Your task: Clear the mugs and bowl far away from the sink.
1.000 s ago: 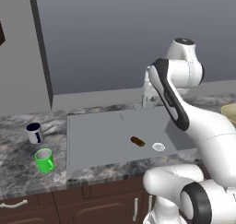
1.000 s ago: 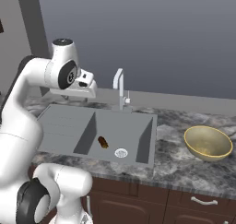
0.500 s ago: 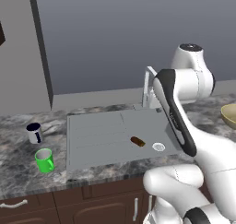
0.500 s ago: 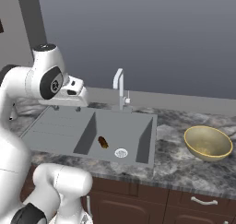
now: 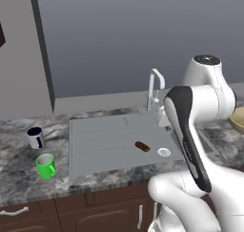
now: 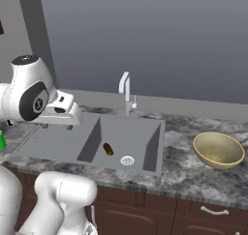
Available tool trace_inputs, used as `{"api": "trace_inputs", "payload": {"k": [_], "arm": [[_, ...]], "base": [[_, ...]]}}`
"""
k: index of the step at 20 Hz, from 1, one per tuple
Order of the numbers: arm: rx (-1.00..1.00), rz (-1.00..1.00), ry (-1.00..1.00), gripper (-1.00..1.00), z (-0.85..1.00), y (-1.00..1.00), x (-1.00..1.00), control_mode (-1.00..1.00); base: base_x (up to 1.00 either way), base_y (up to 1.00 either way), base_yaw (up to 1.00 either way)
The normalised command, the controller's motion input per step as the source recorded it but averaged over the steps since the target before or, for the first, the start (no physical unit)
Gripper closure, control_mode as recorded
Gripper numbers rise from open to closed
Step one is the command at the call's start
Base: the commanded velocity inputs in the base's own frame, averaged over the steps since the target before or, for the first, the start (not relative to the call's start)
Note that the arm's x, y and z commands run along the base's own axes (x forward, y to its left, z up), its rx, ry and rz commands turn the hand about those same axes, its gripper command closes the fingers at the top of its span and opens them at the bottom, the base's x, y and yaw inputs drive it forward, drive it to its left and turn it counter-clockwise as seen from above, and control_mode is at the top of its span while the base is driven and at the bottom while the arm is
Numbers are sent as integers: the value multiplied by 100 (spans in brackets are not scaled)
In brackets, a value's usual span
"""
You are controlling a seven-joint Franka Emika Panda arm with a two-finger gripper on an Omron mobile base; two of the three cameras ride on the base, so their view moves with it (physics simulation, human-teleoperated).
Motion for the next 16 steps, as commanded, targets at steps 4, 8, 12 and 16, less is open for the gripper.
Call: {"api": "trace_inputs", "payload": {"k": [4, 8, 12, 16], "arm": [[0, 0, 0, -100, 0, 13, -58, -100], [0, 0, 0, -100, 0, 4, -23, 100], [0, 0, 0, -100, 0, 0, 0, 100], [0, 0, 0, -100, 0, 0, 0, 100]], "base": [[0, 0, 0], [-5, 16, 2], [-2, 81, 22], [0, 77, 25]]}}
